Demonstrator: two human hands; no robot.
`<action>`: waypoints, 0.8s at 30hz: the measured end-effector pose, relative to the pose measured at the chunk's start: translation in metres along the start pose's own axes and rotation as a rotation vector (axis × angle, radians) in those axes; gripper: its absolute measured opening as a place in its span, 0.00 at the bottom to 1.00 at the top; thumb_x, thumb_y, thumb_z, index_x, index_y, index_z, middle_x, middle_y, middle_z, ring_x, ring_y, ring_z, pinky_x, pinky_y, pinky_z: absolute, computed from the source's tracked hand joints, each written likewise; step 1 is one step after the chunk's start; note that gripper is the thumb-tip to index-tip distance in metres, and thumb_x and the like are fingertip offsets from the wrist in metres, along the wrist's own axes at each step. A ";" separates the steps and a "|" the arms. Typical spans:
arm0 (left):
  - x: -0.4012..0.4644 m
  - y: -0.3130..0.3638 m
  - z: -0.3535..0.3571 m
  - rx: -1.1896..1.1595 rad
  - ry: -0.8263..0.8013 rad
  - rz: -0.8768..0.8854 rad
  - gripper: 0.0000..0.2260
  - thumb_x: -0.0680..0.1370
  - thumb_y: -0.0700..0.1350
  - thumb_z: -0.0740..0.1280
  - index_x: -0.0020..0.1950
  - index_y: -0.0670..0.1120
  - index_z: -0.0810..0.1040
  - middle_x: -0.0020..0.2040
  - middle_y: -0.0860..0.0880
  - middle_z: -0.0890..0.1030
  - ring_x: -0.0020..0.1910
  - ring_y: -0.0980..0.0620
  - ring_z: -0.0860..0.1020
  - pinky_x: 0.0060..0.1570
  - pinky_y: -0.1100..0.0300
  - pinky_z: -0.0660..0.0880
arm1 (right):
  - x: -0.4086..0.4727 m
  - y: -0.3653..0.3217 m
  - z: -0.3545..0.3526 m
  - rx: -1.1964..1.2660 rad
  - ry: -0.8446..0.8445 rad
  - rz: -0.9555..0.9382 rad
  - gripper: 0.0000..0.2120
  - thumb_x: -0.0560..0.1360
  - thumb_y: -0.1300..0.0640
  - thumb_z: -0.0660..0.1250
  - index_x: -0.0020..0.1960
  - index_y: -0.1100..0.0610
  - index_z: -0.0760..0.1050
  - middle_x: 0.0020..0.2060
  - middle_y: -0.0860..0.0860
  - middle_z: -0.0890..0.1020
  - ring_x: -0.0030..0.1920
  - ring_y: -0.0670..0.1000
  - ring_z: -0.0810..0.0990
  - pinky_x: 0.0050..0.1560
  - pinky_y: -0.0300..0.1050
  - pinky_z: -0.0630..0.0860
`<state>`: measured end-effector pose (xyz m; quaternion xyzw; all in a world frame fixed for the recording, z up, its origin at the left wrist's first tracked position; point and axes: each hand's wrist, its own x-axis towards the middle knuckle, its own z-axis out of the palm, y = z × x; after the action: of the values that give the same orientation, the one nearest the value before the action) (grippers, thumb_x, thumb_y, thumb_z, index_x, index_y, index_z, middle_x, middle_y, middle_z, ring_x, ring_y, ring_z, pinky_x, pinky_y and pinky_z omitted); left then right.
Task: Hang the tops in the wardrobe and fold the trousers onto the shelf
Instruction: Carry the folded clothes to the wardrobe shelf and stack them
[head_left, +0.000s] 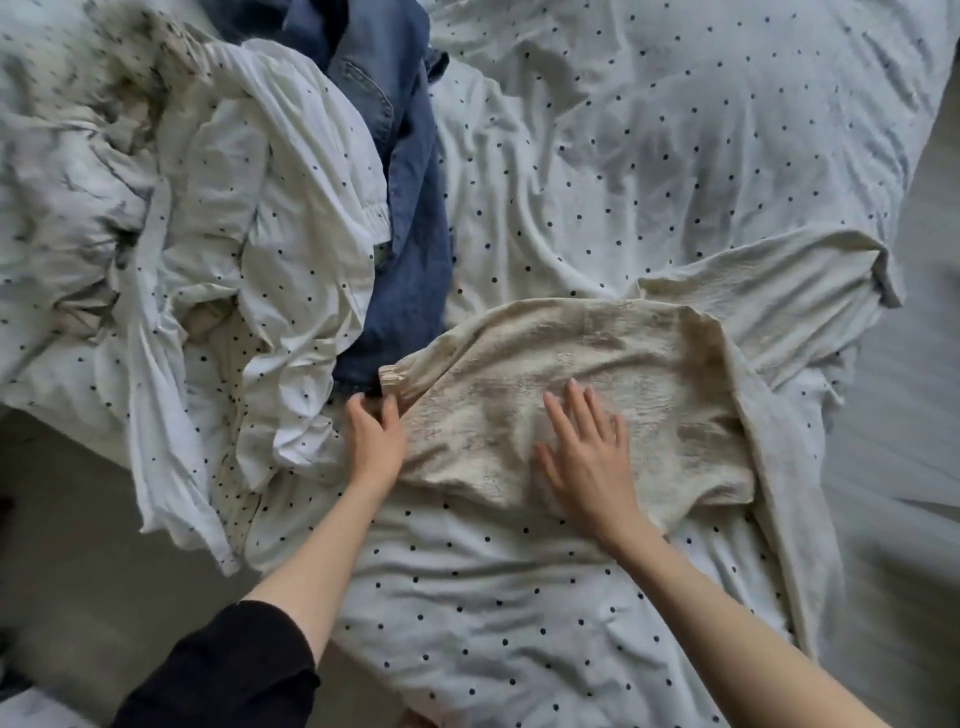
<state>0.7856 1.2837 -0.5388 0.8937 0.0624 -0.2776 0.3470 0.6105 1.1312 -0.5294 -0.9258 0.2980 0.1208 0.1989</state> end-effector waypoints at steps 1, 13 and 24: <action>0.001 -0.004 -0.002 0.013 -0.054 -0.045 0.25 0.81 0.52 0.58 0.73 0.40 0.59 0.70 0.40 0.67 0.67 0.44 0.68 0.57 0.58 0.64 | 0.004 -0.008 0.001 -0.014 0.004 -0.030 0.28 0.80 0.46 0.58 0.77 0.51 0.54 0.77 0.55 0.51 0.77 0.56 0.47 0.73 0.63 0.49; -0.027 -0.002 -0.060 0.026 0.089 0.239 0.15 0.79 0.55 0.62 0.58 0.45 0.71 0.44 0.58 0.72 0.41 0.60 0.71 0.37 0.62 0.66 | 0.006 -0.070 -0.002 -0.061 -0.035 -0.120 0.31 0.79 0.38 0.48 0.76 0.43 0.39 0.75 0.49 0.36 0.76 0.54 0.37 0.72 0.68 0.41; 0.015 -0.006 -0.199 0.235 0.276 0.467 0.08 0.80 0.48 0.60 0.54 0.45 0.71 0.38 0.48 0.76 0.37 0.45 0.74 0.35 0.56 0.66 | 0.041 -0.213 -0.014 -0.083 0.006 -0.239 0.33 0.76 0.33 0.50 0.76 0.40 0.41 0.76 0.50 0.39 0.76 0.54 0.36 0.68 0.72 0.42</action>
<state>0.8863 1.4175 -0.4304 0.9473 -0.1306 -0.0712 0.2838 0.7725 1.2628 -0.4680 -0.9625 0.1808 0.1055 0.1725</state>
